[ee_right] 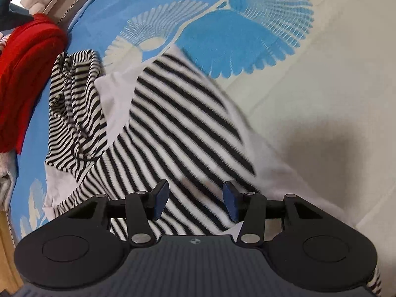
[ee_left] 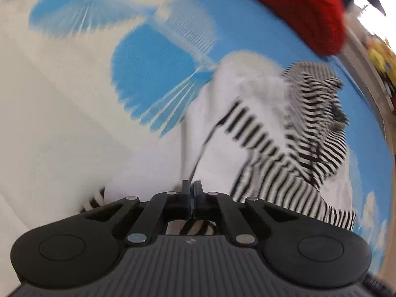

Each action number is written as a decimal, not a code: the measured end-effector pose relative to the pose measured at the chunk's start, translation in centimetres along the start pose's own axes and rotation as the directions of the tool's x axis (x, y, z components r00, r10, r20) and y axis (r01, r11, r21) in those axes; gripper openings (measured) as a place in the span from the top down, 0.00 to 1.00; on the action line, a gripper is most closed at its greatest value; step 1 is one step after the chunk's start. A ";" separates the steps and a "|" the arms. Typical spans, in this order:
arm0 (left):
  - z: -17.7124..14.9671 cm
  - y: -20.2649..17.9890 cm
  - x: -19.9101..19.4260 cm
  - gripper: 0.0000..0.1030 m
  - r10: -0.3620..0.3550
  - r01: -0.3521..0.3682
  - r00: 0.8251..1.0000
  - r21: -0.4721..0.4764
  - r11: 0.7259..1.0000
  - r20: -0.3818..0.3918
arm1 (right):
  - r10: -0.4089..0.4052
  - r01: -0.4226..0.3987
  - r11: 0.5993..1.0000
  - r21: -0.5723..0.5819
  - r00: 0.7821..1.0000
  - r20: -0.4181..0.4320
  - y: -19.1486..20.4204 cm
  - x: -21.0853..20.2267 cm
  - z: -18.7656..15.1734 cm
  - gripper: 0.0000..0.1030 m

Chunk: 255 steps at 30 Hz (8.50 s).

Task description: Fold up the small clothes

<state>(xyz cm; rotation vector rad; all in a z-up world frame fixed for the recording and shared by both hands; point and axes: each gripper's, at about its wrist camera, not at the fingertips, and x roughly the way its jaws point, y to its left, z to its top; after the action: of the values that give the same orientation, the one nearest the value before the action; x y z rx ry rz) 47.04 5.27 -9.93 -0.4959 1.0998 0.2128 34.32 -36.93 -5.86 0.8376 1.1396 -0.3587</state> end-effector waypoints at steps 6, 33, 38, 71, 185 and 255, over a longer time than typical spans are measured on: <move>-0.6 -0.8 -2.3 0.98 0.086 -0.088 0.995 0.038 0.995 0.055 | -0.035 0.035 0.999 0.002 0.999 0.020 -0.7 -0.3 0.2 0.51; -1.7 -0.4 2.7 0.77 0.013 -0.002 0.990 0.078 0.997 -0.139 | -0.034 0.037 0.976 -0.215 0.999 0.014 1.5 0.0 -0.6 0.47; -1.2 -2.7 0.2 0.77 0.018 -0.016 1.000 0.189 0.982 -0.010 | -0.045 0.056 0.961 -0.271 0.998 0.049 2.0 -0.9 -0.8 0.47; -3.8 -10.2 -3.7 0.73 -0.098 -0.134 0.927 0.563 0.816 0.362 | -0.032 0.168 0.804 -0.571 0.970 0.241 2.2 -6.9 -0.9 0.43; -3.4 -1.8 6.2 0.84 -0.159 0.179 0.948 0.052 0.982 -0.276 | 0.217 -0.195 0.928 -0.318 0.976 0.034 7.0 0.7 -1.0 0.99; 1.4 2.6 3.7 0.81 -0.072 0.088 0.972 0.062 0.994 -0.223 | 0.002 -0.004 0.989 -0.150 1.000 -0.017 2.3 -0.4 1.3 0.91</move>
<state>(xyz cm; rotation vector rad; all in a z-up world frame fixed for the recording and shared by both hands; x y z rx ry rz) 48.79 7.91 -13.45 -0.5076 1.2963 0.0479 36.48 -36.47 -4.37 0.7114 1.1660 -0.2602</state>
